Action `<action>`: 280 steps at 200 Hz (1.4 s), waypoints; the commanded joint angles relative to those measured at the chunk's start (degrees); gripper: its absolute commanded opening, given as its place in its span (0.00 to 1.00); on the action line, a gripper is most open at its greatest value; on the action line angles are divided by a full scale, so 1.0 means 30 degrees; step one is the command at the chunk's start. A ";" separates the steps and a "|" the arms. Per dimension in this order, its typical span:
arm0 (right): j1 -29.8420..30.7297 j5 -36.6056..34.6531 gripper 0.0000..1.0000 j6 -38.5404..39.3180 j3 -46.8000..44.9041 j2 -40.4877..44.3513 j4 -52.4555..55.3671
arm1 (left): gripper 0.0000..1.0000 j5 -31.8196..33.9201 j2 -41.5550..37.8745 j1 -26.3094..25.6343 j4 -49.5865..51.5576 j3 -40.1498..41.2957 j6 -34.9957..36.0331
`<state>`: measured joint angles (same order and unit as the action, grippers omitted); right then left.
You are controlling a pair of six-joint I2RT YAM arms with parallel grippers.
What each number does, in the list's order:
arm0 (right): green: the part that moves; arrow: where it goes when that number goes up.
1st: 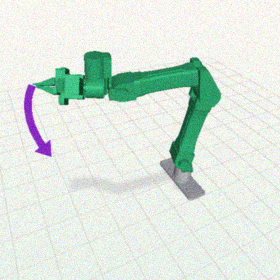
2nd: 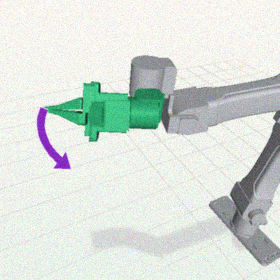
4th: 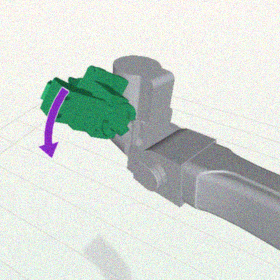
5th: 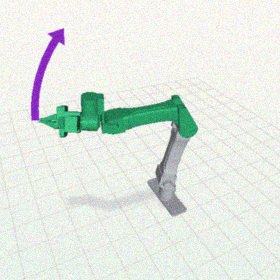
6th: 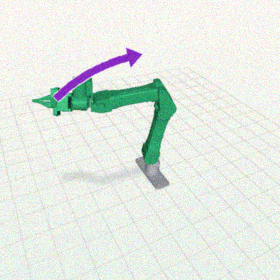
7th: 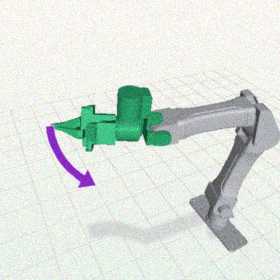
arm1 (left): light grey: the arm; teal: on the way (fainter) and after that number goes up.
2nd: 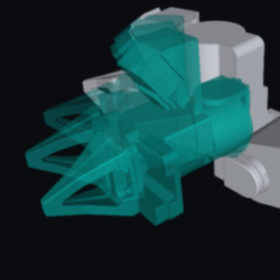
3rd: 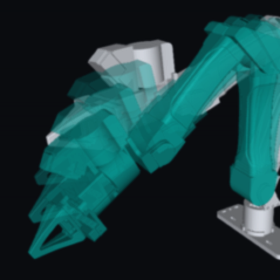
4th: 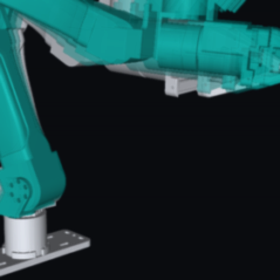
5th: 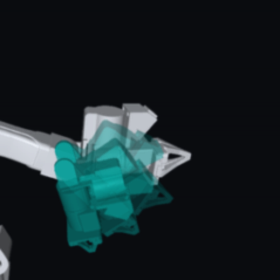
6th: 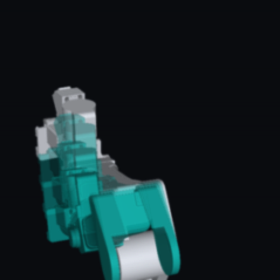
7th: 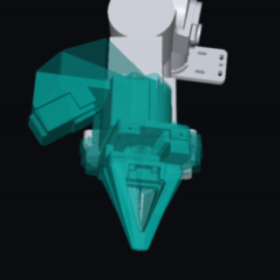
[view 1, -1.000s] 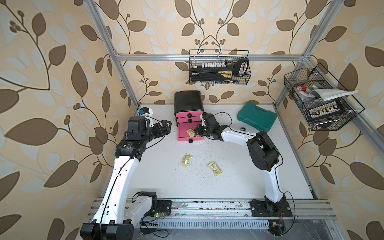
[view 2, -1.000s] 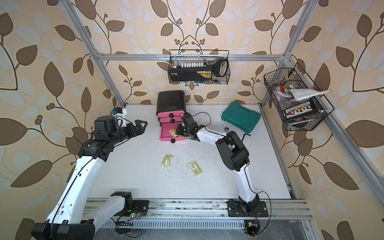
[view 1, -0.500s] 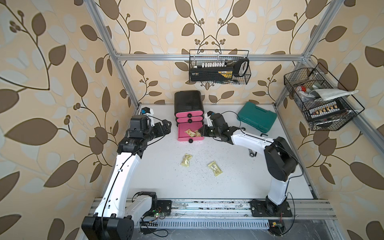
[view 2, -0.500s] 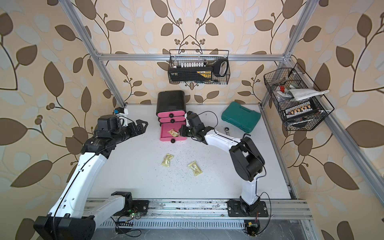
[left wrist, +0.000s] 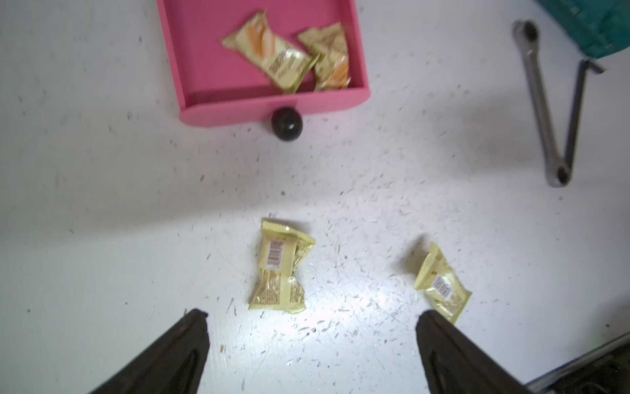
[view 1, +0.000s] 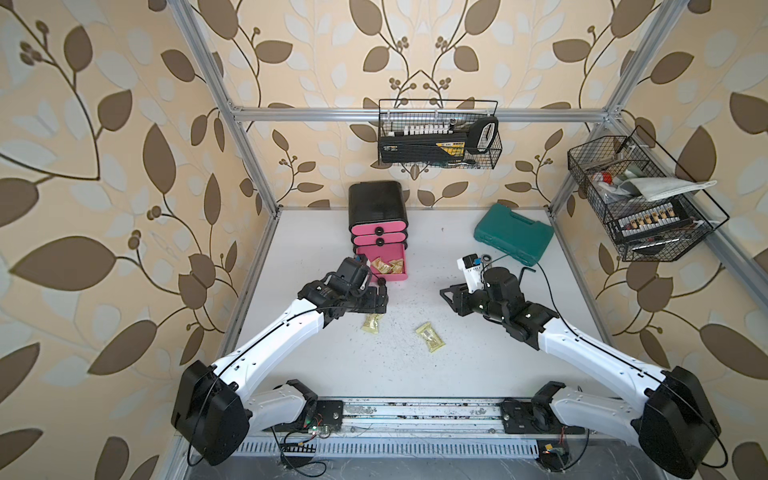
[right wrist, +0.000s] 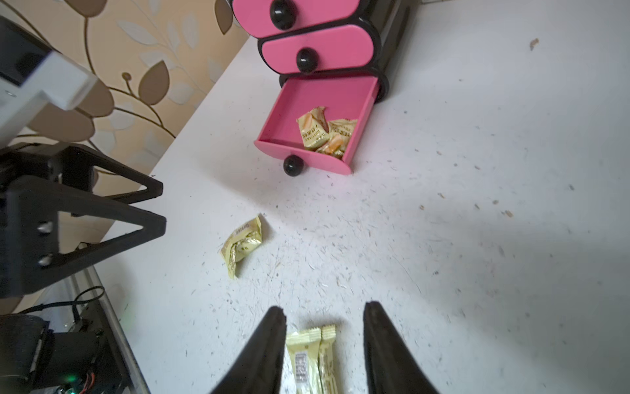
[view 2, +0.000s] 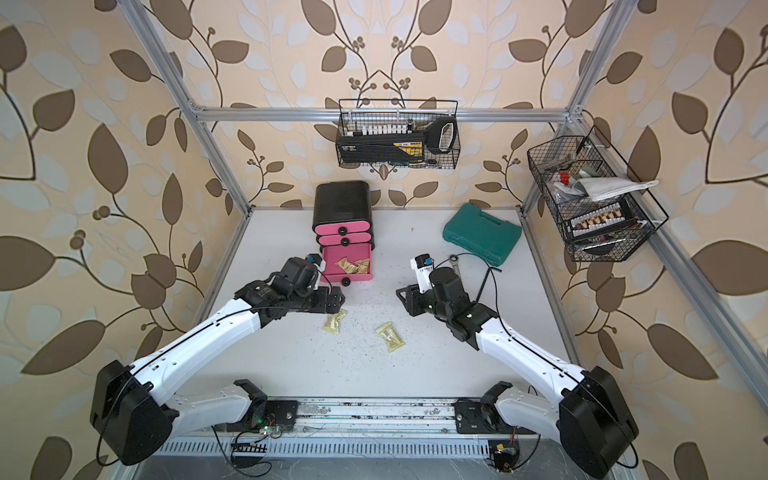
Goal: Place the cookies into the drawer by color
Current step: Pick up the cookie at the center of the board.
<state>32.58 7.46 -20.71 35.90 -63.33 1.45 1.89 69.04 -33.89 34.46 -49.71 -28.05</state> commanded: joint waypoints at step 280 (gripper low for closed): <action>-0.0132 -0.0790 0.64 -0.0237 -0.3243 -0.1331 -0.5086 | 0.23 0.1092 0.7162 -0.3586 -0.4917 0.0851 -0.3066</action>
<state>32.45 5.74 -21.43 25.23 -67.64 -13.58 7.11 90.96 -44.01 17.43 -45.65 -36.21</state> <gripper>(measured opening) 0.635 0.274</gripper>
